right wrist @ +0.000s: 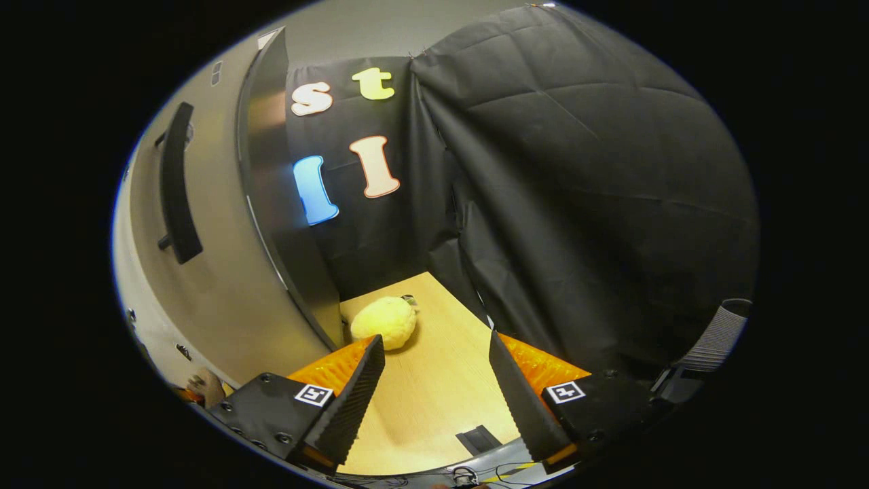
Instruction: Grab one shoe with the right hand and put it into the shoe cabinet, grab the other shoe with the left hand and put it into the shoe cabinet; then close the right door with the right hand and the left door with the left hand.
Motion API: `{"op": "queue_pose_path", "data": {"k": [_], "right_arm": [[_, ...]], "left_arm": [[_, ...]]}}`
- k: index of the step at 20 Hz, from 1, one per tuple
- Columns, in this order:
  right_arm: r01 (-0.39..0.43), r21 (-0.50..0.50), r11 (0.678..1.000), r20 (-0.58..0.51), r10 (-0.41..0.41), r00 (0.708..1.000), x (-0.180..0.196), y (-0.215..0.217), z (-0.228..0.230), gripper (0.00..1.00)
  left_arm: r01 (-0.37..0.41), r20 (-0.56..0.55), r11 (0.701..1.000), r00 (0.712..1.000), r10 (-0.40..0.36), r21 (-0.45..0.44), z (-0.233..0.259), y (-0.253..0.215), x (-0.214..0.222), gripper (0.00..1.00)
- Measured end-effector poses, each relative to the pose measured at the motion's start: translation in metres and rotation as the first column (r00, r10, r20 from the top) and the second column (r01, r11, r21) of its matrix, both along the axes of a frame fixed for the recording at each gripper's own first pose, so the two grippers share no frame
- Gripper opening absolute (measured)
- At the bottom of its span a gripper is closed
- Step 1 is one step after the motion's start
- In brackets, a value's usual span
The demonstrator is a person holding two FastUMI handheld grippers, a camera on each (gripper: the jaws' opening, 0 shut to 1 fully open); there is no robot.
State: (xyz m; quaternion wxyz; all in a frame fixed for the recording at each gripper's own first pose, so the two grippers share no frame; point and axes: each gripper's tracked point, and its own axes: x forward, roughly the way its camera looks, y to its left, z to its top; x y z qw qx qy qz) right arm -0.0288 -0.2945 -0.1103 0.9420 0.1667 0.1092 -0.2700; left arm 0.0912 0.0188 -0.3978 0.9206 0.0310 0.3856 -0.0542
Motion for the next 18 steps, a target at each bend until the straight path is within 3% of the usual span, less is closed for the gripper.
{"op": "queue_pose_path", "data": {"k": [10, 16, 17, 18], "right_arm": [[-0.03, -0.034, 0.999, 0.113, 0.033, 0.993, 0.039, -0.041, 0.054, 0.99], [-0.014, -0.074, 0.997, 0.106, 0.022, 0.994, 0.035, -0.064, 0.06, 0.98], [-0.005, -0.071, 0.997, 0.102, 0.013, 0.995, 0.033, -0.07, 0.06, 0.98], [0.003, -0.062, 0.998, 0.102, 0.004, 0.995, 0.03, -0.074, 0.061, 0.98]], "left_arm": [[-0.059, 0.187, 0.996, 0.98, 0.069, -0.06, -0.018, 0.002, 0.022, 0.06], [-0.123, 0.311, 0.991, 0.941, 0.136, -0.06, -0.018, 0.008, 0.033, 0.06], [-0.13, 0.332, 0.99, 0.932, 0.142, -0.059, -0.018, 0.009, 0.037, 0.12], [-0.136, 0.343, 0.989, 0.928, 0.148, -0.059, -0.018, 0.009, 0.036, 0.06]]}}
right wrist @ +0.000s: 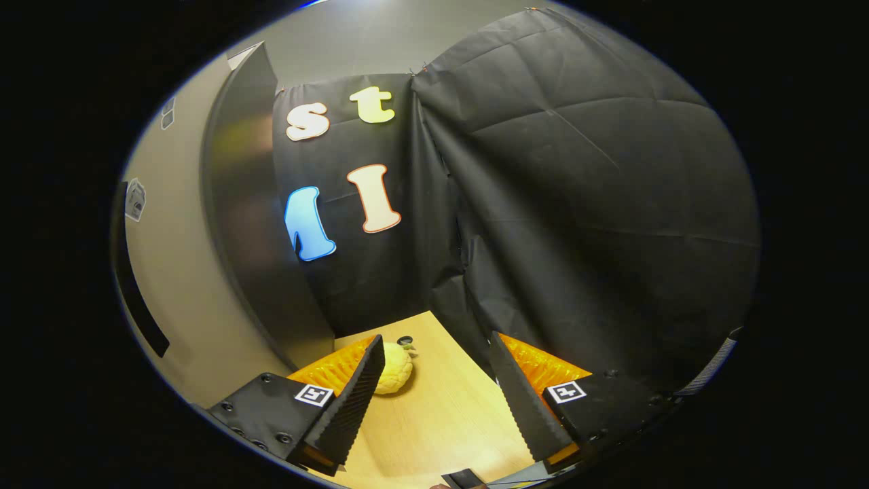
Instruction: Grab one shoe with the right hand and put it into the shoe cabinet, grab the other shoe with the left hand and put it into the shoe cabinet; then close the right door with the right hand and the left door with the left hand.
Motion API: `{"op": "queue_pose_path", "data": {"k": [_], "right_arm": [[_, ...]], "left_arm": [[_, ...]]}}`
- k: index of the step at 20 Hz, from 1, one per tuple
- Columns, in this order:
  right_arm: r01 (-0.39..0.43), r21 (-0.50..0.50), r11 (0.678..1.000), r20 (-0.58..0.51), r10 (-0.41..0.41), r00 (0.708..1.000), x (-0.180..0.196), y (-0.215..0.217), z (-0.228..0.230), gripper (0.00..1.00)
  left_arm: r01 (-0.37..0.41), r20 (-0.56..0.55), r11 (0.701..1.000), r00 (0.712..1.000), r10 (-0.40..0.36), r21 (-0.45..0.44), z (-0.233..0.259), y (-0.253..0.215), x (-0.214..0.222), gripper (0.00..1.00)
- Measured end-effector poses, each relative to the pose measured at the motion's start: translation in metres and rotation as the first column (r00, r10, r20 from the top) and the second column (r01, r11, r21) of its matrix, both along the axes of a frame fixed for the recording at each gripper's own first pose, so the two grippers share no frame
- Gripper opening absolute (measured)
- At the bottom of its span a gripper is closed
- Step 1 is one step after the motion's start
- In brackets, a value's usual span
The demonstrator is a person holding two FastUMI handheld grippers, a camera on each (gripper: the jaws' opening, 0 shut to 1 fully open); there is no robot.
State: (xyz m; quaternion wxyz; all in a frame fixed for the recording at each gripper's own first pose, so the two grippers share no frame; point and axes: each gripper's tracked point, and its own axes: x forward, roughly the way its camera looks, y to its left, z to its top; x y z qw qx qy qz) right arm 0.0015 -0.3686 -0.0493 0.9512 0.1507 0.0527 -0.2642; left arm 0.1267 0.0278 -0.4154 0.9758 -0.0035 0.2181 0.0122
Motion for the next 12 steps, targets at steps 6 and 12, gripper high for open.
{"op": "queue_pose_path", "data": {"k": [6, 12], "right_arm": [[0.067, 0.008, 0.998, 0.016, -0.067, 0.998, -0.02, -0.022, 0.003, 0.98], [0.05, -0.02, 0.999, -0.013, -0.05, 0.999, -0.03, -0.021, -0.013, 0.98]], "left_arm": [[0.013, 0.059, 0.997, 0.998, -0.017, 0.07, 0.023, 0.006, 0.008, 0.06], [-0.015, 0.041, 0.996, 0.999, 0.011, 0.088, 0.005, 0.014, 0.016, 0.05]]}}
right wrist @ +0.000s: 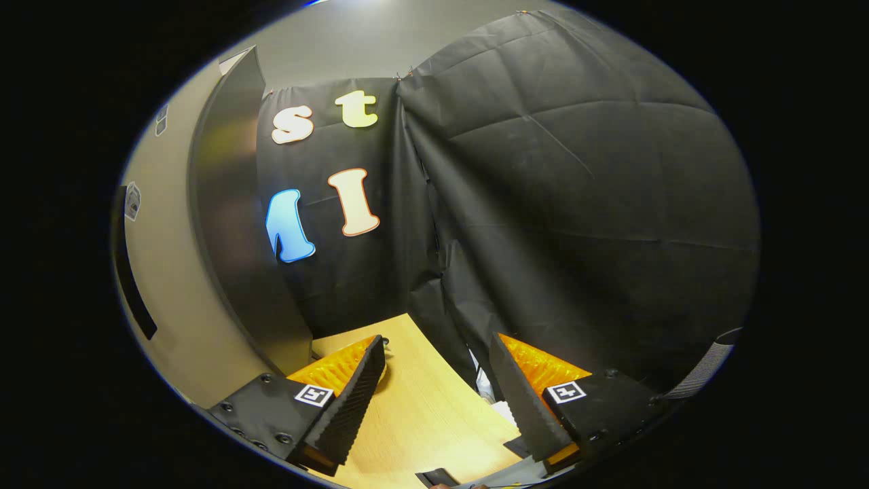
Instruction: Grab one shoe with the right hand and put it into the shoe cabinet, grab the other shoe with the left hand and put it into the shoe cabinet; then close the right door with the right hand and the left door with the left hand.
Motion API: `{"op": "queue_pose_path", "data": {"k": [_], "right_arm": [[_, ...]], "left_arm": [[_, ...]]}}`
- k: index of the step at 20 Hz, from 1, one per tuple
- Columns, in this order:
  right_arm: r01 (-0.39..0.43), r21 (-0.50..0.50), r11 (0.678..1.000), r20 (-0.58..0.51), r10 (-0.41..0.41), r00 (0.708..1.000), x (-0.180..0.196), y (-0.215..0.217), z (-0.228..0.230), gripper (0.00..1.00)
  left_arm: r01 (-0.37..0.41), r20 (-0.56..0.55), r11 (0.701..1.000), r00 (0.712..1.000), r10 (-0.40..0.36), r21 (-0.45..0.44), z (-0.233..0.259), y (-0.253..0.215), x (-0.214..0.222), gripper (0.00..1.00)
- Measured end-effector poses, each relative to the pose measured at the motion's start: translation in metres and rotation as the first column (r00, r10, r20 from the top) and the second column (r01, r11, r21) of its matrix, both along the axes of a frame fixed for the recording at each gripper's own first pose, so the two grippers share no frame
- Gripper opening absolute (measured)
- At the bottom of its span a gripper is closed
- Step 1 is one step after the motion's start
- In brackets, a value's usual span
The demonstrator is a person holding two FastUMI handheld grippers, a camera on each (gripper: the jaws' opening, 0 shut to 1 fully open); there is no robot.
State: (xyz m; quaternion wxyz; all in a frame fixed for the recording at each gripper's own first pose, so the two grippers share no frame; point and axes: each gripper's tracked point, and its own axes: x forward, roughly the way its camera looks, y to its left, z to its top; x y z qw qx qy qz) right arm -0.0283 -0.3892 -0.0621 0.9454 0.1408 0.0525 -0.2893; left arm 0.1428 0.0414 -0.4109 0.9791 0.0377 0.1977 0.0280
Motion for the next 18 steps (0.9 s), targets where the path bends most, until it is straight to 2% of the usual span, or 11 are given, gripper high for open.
{"op": "queue_pose_path", "data": {"k": [3, 4, 5, 11, 12, 13, 14, 16, 17, 18], "right_arm": [[-0.013, 0.031, 0.999, 0.01, 0.013, 1.0, 0.004, 0.002, -0.003, 0.98], [-0.017, 0.042, 0.999, 0.009, 0.017, 1.0, 0.008, 0.002, -0.005, 0.99], [-0.026, 0.05, 0.998, 0.012, 0.026, 1.0, 0.008, 0.002, -0.007, 0.99], [-0.093, 0.025, 0.995, 0.026, 0.092, 0.995, 0.025, 0.012, -0.001, 0.98], [-0.105, 0.017, 0.994, 0.029, 0.105, 0.994, 0.031, 0.016, 0.006, 0.98], [-0.118, 0.012, 0.993, 0.035, 0.118, 0.992, 0.037, 0.018, 0.011, 0.98], [-0.131, 0.008, 0.991, 0.041, 0.13, 0.991, 0.042, 0.021, 0.017, 0.98], [-0.162, 0.008, 0.987, 0.06, 0.161, 0.985, 0.049, 0.027, 0.028, 0.98], [-0.176, 0.006, 0.984, 0.072, 0.175, 0.982, 0.053, 0.03, 0.035, 0.98], [-0.189, 0.001, 0.982, 0.082, 0.189, 0.979, 0.056, 0.033, 0.043, 0.98]], "left_arm": [[-0.024, -0.024, 0.998, 0.999, 0.022, -0.061, -0.013, -0.001, 0.002, 0.05], [-0.021, -0.036, 0.997, 0.999, 0.019, -0.069, -0.014, -0.001, -0.002, 0.12], [-0.013, -0.051, 0.997, 0.999, 0.01, -0.072, -0.016, -0.001, -0.006, 0.13], [0.018, -0.045, 1.0, 0.999, -0.017, 0.017, 0.01, 0.015, -0.036, 0.91], [0.02, -0.031, 1.0, 0.999, -0.019, 0.021, 0.02, 0.018, -0.046, 0.94], [0.026, -0.013, 1.0, 1.0, -0.026, 0.016, 0.031, 0.018, -0.057, 0.87], [0.041, 0.009, 0.999, 0.999, -0.041, 0.006, 0.043, 0.015, -0.071, 0.87], [0.104, 0.062, 0.995, 0.993, -0.104, 0.009, 0.07, 0.005, -0.101, 0.87], [0.123, 0.09, 0.992, 0.988, -0.127, 0.039, 0.084, 0.003, -0.118, 0.87], [0.13, 0.119, 0.989, 0.983, -0.137, 0.07, 0.098, 0.003, -0.138, 0.94]]}}
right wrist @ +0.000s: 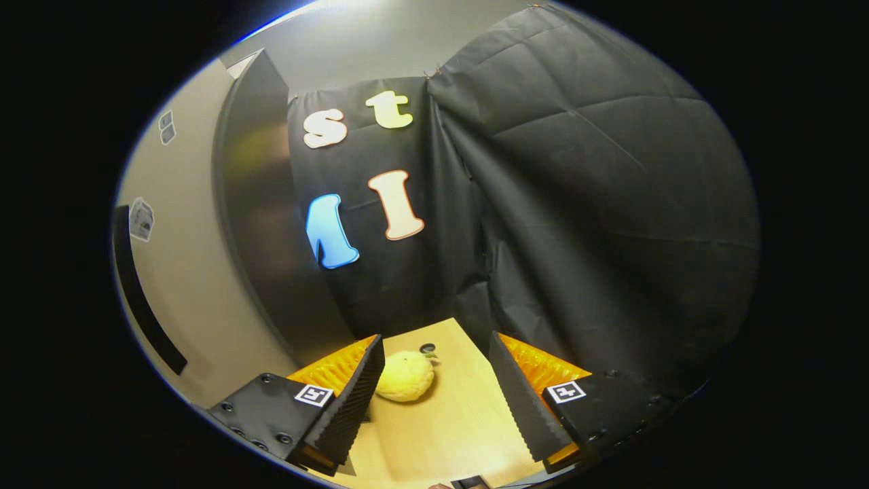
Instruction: Grab one shoe with the right hand and put it into the shoe cabinet, grab the other shoe with the left hand and put it into the shoe cabinet; then close the right door with the right hand and the left door with the left hand.
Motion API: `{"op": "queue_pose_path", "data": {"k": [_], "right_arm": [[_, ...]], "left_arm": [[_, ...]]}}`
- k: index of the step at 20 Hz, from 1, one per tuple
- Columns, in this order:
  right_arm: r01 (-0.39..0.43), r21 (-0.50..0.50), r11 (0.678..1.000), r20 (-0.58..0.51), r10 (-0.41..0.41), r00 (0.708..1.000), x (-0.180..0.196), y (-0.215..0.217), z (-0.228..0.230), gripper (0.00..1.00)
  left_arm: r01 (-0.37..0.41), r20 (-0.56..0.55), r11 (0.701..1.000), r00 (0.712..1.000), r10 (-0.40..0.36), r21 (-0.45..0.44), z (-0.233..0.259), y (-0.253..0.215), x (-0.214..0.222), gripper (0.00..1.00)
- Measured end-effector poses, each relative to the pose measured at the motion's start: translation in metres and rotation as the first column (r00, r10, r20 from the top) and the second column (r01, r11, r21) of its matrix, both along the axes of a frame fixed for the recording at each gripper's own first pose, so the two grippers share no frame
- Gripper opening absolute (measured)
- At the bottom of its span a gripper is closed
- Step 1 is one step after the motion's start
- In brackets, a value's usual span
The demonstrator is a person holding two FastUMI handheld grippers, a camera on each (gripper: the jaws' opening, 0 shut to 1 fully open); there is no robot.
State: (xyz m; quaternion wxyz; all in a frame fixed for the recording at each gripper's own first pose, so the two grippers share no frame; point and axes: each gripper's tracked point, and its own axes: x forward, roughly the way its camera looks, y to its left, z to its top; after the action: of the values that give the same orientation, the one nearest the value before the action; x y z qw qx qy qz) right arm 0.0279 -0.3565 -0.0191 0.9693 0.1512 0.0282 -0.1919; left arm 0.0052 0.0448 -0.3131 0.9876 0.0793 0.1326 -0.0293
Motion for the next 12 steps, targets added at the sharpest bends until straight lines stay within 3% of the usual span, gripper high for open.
{"op": "queue_pose_path", "data": {"k": [2, 5, 6, 8, 9, 10, 11, 12], "right_arm": [[-0.022, -0.012, 1.0, 0.019, 0.022, 1.0, 0.005, 0.005, 0.016, 0.99], [-0.068, 0.012, 0.998, 0.064, 0.068, 0.996, 0.014, 0.017, 0.04, 0.93], [-0.085, 0.029, 0.996, 0.086, 0.082, 0.993, 0.017, 0.02, 0.048, 1.0], [-0.107, 0.036, 0.994, 0.128, 0.102, 0.987, 0.022, 0.028, 0.066, 0.92], [-0.114, 0.023, 0.993, 0.136, 0.11, 0.985, 0.024, 0.032, 0.072, 0.98], [-0.12, -0.001, 0.993, 0.137, 0.119, 0.983, 0.024, 0.035, 0.077, 0.92], [-0.125, -0.03, 0.992, 0.135, 0.128, 0.983, 0.023, 0.04, 0.079, 0.92], [-0.13, -0.056, 0.99, 0.132, 0.136, 0.982, 0.022, 0.046, 0.083, 0.98]], "left_arm": [[0.008, 0.071, 1.0, 0.997, -0.009, 0.009, 0.026, -0.003, -0.037, 0.94], [0.075, 0.125, 0.992, 0.99, -0.063, -0.098, 0.052, -0.017, -0.097, 0.94], [0.078, 0.15, 0.988, 0.987, -0.058, -0.131, 0.063, -0.008, -0.115, 0.94], [0.05, 0.209, 0.991, 0.978, -0.023, -0.127, 0.078, 0.009, -0.144, 0.94], [0.015, 0.233, 0.994, 0.972, 0.011, -0.109, 0.083, 0.017, -0.158, 0.93], [-0.023, 0.242, 0.995, 0.969, 0.045, -0.093, 0.085, 0.026, -0.175, 0.93], [-0.061, 0.232, 0.995, 0.969, 0.079, -0.084, 0.08, 0.036, -0.189, 0.93], [-0.097, 0.221, 0.992, 0.968, 0.114, -0.086, 0.076, 0.045, -0.197, 0.93]]}}
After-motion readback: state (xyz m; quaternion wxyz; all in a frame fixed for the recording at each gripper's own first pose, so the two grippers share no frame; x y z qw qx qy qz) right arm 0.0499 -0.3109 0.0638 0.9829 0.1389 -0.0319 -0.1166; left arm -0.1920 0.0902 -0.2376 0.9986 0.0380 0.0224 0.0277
